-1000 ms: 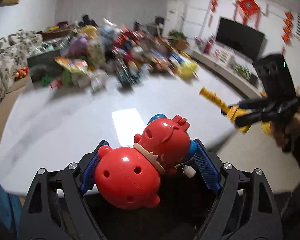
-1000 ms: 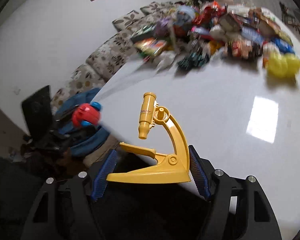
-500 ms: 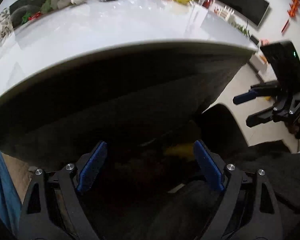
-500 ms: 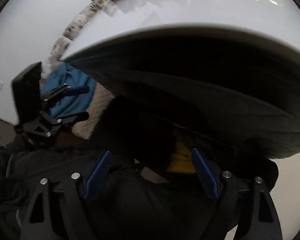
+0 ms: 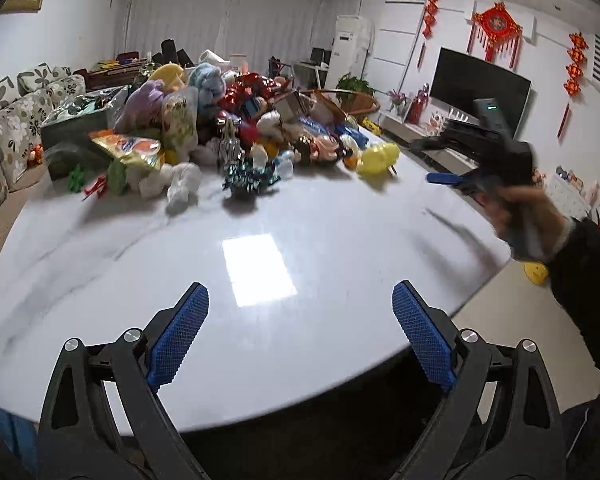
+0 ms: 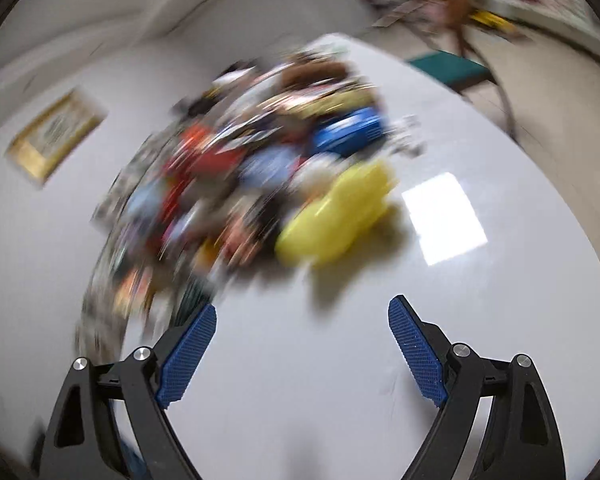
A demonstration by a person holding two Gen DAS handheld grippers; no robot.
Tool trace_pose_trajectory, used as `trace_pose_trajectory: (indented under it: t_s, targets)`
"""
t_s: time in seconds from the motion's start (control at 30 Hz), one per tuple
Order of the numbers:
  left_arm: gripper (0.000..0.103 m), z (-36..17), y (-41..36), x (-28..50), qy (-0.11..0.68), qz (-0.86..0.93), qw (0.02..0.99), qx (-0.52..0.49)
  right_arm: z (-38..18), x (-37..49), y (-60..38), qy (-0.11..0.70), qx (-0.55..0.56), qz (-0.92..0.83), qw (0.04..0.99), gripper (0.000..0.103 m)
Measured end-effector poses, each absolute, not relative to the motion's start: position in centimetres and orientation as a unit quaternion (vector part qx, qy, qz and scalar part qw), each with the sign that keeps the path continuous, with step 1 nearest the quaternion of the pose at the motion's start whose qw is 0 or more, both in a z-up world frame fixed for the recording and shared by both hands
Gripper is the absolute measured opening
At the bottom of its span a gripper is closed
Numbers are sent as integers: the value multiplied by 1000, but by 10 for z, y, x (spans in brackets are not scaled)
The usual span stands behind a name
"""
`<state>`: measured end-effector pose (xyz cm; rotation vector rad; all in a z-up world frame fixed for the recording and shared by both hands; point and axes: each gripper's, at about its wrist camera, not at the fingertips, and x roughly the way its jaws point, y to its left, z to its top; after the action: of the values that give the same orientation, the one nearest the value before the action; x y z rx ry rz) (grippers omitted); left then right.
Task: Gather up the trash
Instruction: 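Grasp the cartoon-face doll with left tool while right tool grasps the yellow duck bottle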
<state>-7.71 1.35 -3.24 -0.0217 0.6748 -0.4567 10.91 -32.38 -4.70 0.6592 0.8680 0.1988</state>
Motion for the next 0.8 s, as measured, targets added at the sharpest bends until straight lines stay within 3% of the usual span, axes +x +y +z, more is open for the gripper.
trace_pose_trajectory:
  t_s: [0.23,0.27,0.3,0.37,0.6,0.73,0.8]
  targets:
    - [91,-35,13,-64,326,-225,918,-9,-77,203,-323,460,314,8,830,87]
    - [91,-36,13,-59,328,-224,918,-12,-76,211,-315,449,298,14,842,83]
    - [91,-37,13,-55,331,-224,917,-14,-76,216,-306,460,278,21,843,65]
    - [91,-39,13,-42,340,-222,914,-22,-78,221,-289,464,252,51,848,59]
    - [91,-32,-29,31,353,-211,911,35,-81,164,-276,463,235,157,840,48]
    - [91,-30,-94,82,344,-231,900,135,-76,128,-296,456,223,168,845,48]
    - [91,-33,-120,109,365,-232,891,136,-70,114,-304,457,220,169,845,48]
